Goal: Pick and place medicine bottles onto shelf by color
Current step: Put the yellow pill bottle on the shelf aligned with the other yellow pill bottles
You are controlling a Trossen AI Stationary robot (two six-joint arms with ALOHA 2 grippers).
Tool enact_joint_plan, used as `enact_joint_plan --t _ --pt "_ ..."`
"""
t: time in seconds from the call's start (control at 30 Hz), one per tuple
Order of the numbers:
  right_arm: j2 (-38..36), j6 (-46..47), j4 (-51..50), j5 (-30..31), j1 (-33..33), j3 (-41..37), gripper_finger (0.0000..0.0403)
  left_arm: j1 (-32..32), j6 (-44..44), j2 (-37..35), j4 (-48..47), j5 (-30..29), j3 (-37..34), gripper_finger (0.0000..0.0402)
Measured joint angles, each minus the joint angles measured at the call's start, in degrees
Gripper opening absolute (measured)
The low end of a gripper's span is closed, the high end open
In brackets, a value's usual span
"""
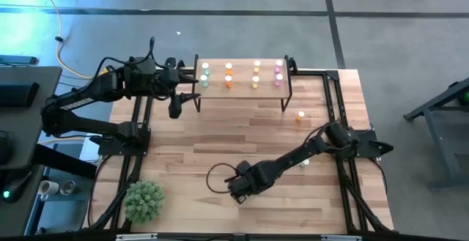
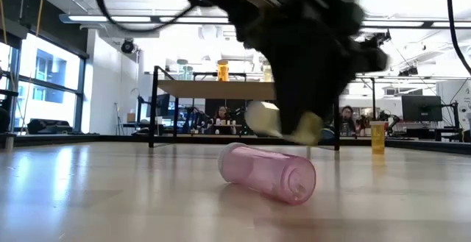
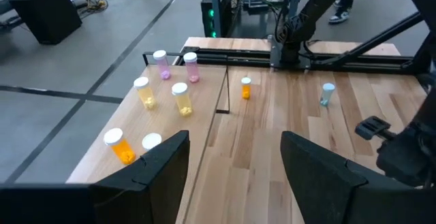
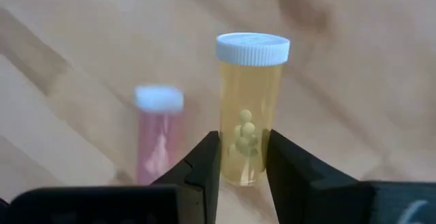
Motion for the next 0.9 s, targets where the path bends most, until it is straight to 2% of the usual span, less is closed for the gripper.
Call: enact_joint_plan --t 0.5,0.77,0.9 --pt "-9.82 -20.11 1.42 13.94 -5.97 0.0 0.0087 -0.02 0.02 -0.4 -6.53 3.49 0.0 0.0218" --pt "-15.13 -28.67 3.35 21.66 -8.91 0.02 0.0087 -0.02 0.02 -0.4 -6.81 3.69 0.0 0.0218" --pt "-17.51 -32.68 5.56 24.25 -9.93 0.02 0.0087 -0.28 0.04 -0.4 -6.81 6.32 0.0 0.0218"
